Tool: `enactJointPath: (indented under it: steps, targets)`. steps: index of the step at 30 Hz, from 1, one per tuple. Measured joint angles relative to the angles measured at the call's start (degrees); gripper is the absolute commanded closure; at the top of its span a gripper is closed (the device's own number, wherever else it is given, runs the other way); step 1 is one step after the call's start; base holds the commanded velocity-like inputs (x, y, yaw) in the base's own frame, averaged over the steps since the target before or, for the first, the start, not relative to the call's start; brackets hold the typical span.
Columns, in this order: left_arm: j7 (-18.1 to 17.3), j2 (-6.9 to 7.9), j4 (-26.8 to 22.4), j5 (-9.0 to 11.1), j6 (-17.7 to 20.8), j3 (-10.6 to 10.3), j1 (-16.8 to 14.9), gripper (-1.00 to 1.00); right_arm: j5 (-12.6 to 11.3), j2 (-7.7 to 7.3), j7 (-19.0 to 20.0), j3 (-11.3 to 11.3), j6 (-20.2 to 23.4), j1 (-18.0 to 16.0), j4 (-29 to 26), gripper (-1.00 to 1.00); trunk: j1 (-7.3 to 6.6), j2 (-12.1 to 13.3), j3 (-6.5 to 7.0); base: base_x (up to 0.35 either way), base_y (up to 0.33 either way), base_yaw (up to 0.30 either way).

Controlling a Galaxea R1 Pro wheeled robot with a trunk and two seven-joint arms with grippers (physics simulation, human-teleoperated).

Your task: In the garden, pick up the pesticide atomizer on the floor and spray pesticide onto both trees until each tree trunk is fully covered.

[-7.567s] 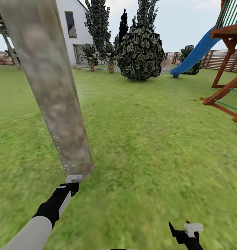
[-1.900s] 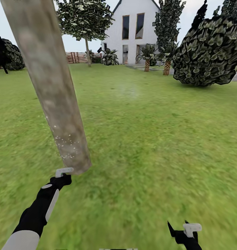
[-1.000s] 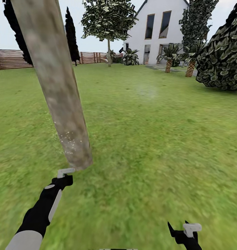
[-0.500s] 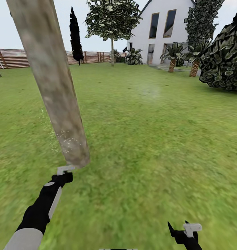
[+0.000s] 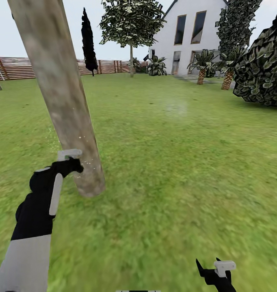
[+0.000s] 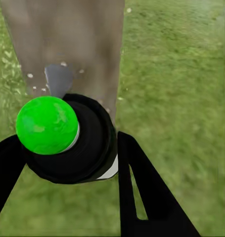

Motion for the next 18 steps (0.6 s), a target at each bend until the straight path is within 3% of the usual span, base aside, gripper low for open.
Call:
enactJointPath:
  steps: [2,5,8,10,12,15,17,18]
  targets:
    - [0.09,-0.55,0.0,-0.4,1.76,0.03,-2.58,1.0,0.02,0.0,0.0,0.06,0.0,-0.01,0.0,-1.0,0.0,0.0,0.0,0.0,0.0,0.0]
    - [0.11,0.4,0.08,-1.11,2.32,0.61,-3.13,1.0,0.03,0.02,0.0,0.07,0.0,0.0,0.0,-1.0,0.0,0.0,-0.01,0.0,0.0,0.0]
    - [0.22,4.06,1.54,-1.56,2.43,0.79,-3.17,1.0,0.03,0.05,0.0,0.08,0.0,0.0,0.02,-1.0,0.01,0.0,-0.01,0.0,0.0,0.0]
    - [0.54,5.23,3.59,-1.17,2.37,0.71,-2.96,1.0,0.03,0.06,0.0,0.08,0.0,0.0,0.04,-1.0,0.01,0.0,-0.01,0.0,0.0,0.0]
    - [0.48,4.4,4.26,-0.09,2.75,-0.87,-3.0,1.0,0.03,0.06,0.0,0.07,0.0,0.0,0.08,-1.0,0.01,0.0,-0.01,0.0,0.0,0.0]
    - [0.46,3.07,4.05,-0.08,6.5,-6.0,-3.46,1.0,0.03,0.08,0.0,0.07,0.0,0.0,0.07,-1.0,0.0,0.0,-0.01,0.0,0.0,0.0]
    - [0.53,3.67,4.09,-1.42,7.51,-6.4,-4.59,1.0,0.03,0.08,0.0,0.07,0.0,0.0,0.08,-1.0,0.0,0.0,0.0,0.0,0.0,0.0]
    - [0.53,3.9,4.18,-1.51,7.65,-5.07,-5.65,1.0,0.03,0.08,0.0,0.07,0.0,0.0,0.07,-1.0,0.0,0.0,0.0,0.0,0.0,0.0]
